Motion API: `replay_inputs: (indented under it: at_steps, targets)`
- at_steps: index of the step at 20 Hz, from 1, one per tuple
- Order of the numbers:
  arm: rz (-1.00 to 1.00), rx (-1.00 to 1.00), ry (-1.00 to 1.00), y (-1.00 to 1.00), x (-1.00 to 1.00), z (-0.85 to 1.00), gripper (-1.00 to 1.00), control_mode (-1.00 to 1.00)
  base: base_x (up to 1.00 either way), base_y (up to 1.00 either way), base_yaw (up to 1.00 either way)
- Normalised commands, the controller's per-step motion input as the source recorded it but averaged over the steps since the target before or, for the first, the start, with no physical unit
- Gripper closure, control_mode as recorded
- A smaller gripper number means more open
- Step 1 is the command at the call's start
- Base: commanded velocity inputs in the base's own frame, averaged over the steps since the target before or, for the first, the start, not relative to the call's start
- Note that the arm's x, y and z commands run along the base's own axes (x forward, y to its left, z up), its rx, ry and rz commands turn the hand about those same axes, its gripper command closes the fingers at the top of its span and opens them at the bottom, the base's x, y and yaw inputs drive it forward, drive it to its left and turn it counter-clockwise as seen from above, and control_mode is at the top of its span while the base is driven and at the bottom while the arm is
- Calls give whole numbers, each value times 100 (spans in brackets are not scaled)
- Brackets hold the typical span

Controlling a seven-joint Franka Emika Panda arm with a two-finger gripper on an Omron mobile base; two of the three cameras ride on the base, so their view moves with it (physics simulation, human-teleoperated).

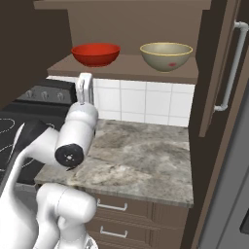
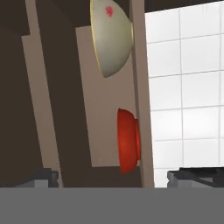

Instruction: Open the cabinet. Pick the bowls from the counter and place them in the cabinet. Then close the cabinet.

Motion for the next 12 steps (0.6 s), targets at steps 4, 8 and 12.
replay_inputs:
  at_steps: [4, 8, 12]
  targets:
    - [-6, 0, 0, -14, -54, 0, -100, -100, 0, 0, 0]
    - [-5, 0, 0, -8, -49, 0, -100, -100, 0, 0, 0]
    - [0, 0, -2, 8, -84, 0, -100, -100, 0, 0, 0]
